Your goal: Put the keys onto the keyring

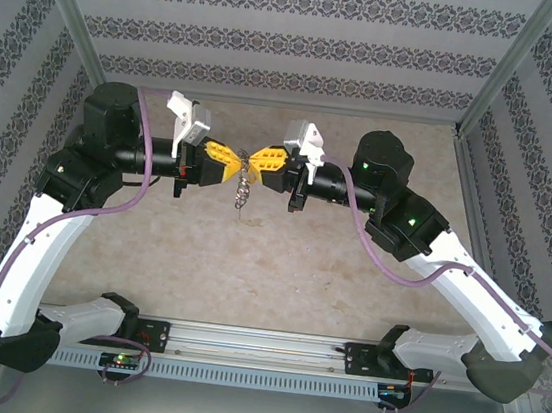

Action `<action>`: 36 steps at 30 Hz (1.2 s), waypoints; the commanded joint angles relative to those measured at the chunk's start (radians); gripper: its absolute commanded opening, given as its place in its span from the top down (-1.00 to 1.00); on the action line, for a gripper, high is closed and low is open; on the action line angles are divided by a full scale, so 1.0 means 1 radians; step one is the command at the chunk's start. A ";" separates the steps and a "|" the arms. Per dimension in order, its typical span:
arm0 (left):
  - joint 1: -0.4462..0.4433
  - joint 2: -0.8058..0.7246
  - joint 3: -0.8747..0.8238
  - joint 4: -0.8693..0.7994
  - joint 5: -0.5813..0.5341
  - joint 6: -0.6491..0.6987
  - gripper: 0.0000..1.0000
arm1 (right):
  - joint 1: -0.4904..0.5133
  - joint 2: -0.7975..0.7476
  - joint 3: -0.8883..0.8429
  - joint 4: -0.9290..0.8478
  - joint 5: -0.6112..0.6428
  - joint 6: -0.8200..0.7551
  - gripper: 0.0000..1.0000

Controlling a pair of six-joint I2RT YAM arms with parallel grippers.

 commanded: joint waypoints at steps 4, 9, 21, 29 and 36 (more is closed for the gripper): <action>0.007 -0.001 0.042 0.022 0.046 0.021 1.00 | 0.002 0.005 0.011 0.003 0.028 -0.015 1.00; 0.007 0.004 0.046 0.021 0.047 0.022 1.00 | 0.002 -0.007 0.005 0.003 0.042 -0.025 1.00; 0.007 -0.001 0.044 0.016 0.046 0.023 1.00 | 0.002 -0.019 -0.007 0.009 0.057 -0.028 1.00; 0.008 -0.009 0.041 0.012 0.043 0.023 1.00 | 0.003 -0.036 -0.022 0.013 0.056 -0.023 1.00; 0.039 -0.047 -0.024 0.201 0.094 -0.118 1.00 | 0.002 -0.059 -0.045 0.058 0.006 0.005 1.00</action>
